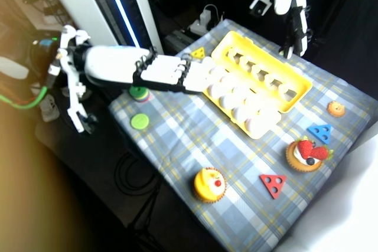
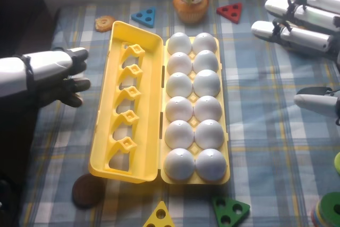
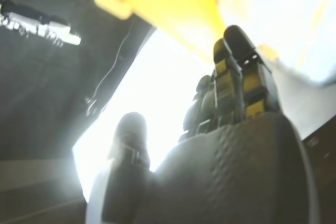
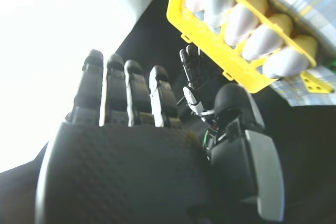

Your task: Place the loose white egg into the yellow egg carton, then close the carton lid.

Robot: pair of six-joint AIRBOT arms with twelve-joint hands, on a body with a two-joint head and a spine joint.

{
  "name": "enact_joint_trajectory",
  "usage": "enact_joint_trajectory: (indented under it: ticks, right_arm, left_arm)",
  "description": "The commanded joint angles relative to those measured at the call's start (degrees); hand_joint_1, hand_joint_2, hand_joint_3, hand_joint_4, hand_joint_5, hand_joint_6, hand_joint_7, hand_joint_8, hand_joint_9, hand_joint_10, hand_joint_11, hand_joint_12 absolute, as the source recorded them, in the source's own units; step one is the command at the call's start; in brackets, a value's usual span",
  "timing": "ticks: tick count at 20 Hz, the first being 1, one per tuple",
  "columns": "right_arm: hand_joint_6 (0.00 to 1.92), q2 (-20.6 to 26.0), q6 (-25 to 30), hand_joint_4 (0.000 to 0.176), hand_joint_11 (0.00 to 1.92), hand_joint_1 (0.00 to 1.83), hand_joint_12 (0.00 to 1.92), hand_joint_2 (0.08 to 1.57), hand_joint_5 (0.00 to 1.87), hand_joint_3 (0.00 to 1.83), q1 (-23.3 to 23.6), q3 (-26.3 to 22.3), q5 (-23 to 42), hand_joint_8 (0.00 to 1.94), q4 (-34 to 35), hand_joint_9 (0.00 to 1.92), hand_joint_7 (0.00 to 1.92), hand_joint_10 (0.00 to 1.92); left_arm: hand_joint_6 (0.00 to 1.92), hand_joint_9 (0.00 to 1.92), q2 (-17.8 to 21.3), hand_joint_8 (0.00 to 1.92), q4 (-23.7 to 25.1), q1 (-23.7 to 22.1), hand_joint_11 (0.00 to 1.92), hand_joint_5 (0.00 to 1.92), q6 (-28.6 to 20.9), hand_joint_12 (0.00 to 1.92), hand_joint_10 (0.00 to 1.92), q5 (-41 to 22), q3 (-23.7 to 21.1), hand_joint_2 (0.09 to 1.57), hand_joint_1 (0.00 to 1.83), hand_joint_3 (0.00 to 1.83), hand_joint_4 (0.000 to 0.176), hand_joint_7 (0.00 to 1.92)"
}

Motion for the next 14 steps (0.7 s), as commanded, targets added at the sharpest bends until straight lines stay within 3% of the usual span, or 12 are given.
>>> enact_joint_trajectory:
  ticks: [1, 3, 4, 6, 7, 8, 9, 10, 11, 12, 13, 14]
  right_arm:
    - [0.0, 0.4, -0.1, 0.073, 0.0, 0.02, 0.0, 1.33, 0.0, 0.01, 0.4, 0.0, 7.5, 0.0, 0.1, 0.0, 0.0, 0.0]
    - [0.0, 0.5, -0.1, 0.077, 0.0, 0.02, 0.0, 1.32, 0.0, 0.01, 0.4, -0.1, 7.6, 0.0, 0.2, 0.0, 0.0, 0.0]
    - [0.0, 0.5, -0.1, 0.075, 0.0, 0.05, 0.0, 1.32, 0.0, 0.0, 0.4, -0.1, 7.7, 0.0, 0.2, 0.0, 0.0, 0.0]
    - [0.0, 0.4, -0.1, 0.042, 0.0, 0.0, 0.0, 1.31, 0.0, 0.0, 0.4, -0.1, 7.8, 0.0, 0.4, 0.0, 0.0, 0.0]
    - [0.0, 0.4, -0.1, 0.034, 0.0, 0.0, 0.0, 1.29, 0.0, 0.0, 0.3, -0.1, 7.8, 0.0, 0.5, 0.0, 0.0, 0.0]
    - [0.0, 0.5, -0.1, 0.04, 0.0, 0.0, 0.0, 1.27, 0.0, 0.0, 0.3, -0.1, 7.8, 0.0, 0.6, 0.0, 0.0, 0.0]
    - [0.0, 0.5, -0.1, 0.04, 0.0, 0.0, 0.0, 1.27, 0.0, 0.0, 0.2, -0.1, 7.8, 0.0, 0.8, 0.0, 0.0, 0.0]
    - [0.0, 0.5, -0.1, 0.037, 0.0, 0.0, 0.0, 1.28, 0.0, 0.0, 0.1, -0.1, 7.9, 0.0, 0.9, 0.0, 0.0, 0.0]
    - [0.0, 0.5, -0.1, 0.037, 0.0, 0.0, 0.0, 1.28, 0.0, 0.0, 0.1, -0.1, 8.0, 0.0, 1.0, 0.0, 0.0, 0.0]
    - [0.0, 0.5, -0.1, 0.056, 0.0, 0.0, 0.0, 1.28, 0.0, 0.0, 0.1, -0.1, 8.2, 0.0, 1.0, 0.0, 0.0, 0.0]
    - [0.0, 0.5, -0.1, 0.056, 0.0, 0.0, 0.0, 1.28, 0.0, 0.0, 0.1, -0.1, 8.4, 0.0, 1.1, 0.0, 0.0, 0.0]
    - [0.0, 0.5, -0.1, 0.012, 0.0, 0.0, 0.0, 1.29, 0.0, 0.0, 0.1, -0.1, 8.7, 0.0, 1.1, 0.0, 0.0, 0.0]
  left_arm:
    - [0.0, 0.26, -0.4, 0.0, -0.6, -0.4, 0.0, 0.0, -1.3, 1.28, 0.02, -6.6, 0.4, 1.34, 0.0, 0.01, 0.027, 0.0]
    - [0.0, 0.25, -1.2, 0.0, 0.5, -0.4, 0.0, 0.0, -2.9, 1.16, 0.01, -7.3, 0.6, 1.35, 0.0, 0.0, 0.017, 0.0]
    - [0.0, 0.26, -1.3, 0.0, 1.1, -0.4, 0.01, 0.0, -3.5, 1.18, 0.01, -8.0, 0.6, 1.32, 0.0, 0.0, 0.047, 0.0]
    - [0.0, 0.3, -1.4, 0.0, 1.5, -0.4, 0.09, 0.0, -3.9, 1.11, 0.01, -9.6, 0.3, 1.31, 0.0, 0.0, 0.038, 0.0]
    - [0.0, 0.33, -1.3, 0.0, 1.5, -0.4, 0.15, 0.0, -4.0, 1.05, 0.01, -10.8, 0.1, 1.33, 0.0, 0.0, 0.014, 0.0]
    - [0.0, 0.38, -1.1, 0.0, 1.6, -0.4, 0.24, 0.0, -4.0, 1.02, 0.02, -12.0, -0.4, 1.34, 0.0, 0.0, 0.0, 0.0]
    - [0.0, 0.38, -0.7, 0.0, 1.9, -0.4, 0.24, 0.0, -3.6, 1.02, 0.02, -13.4, -0.9, 1.34, 0.0, 0.0, 0.0, 0.0]
    - [0.0, 0.41, -0.1, 0.0, 2.1, -0.4, 0.28, 0.0, -2.4, 1.0, 0.01, -14.6, -1.9, 1.35, 0.0, 0.0, 0.057, 0.0]
    - [0.0, 0.41, 0.4, 0.0, 2.2, -0.5, 0.28, 0.0, -1.7, 1.0, 0.01, -15.4, -2.4, 1.35, 0.0, 0.0, 0.057, 0.0]
    - [0.0, 0.35, 0.6, 0.0, 2.6, -0.7, 0.18, 0.0, -1.3, 1.04, 0.0, -16.1, -2.9, 1.36, 0.0, 0.0, 0.075, 0.0]
    - [0.0, 0.35, 0.6, 0.0, 3.3, -1.1, 0.18, 0.0, -1.3, 1.04, 0.0, -16.5, -3.0, 1.36, 0.0, 0.0, 0.075, 0.0]
    - [0.0, 0.32, 0.4, 0.0, 4.7, -2.0, 0.15, 0.0, -1.3, 1.07, 0.0, -16.1, -3.2, 1.29, 0.0, 0.0, 0.107, 0.0]
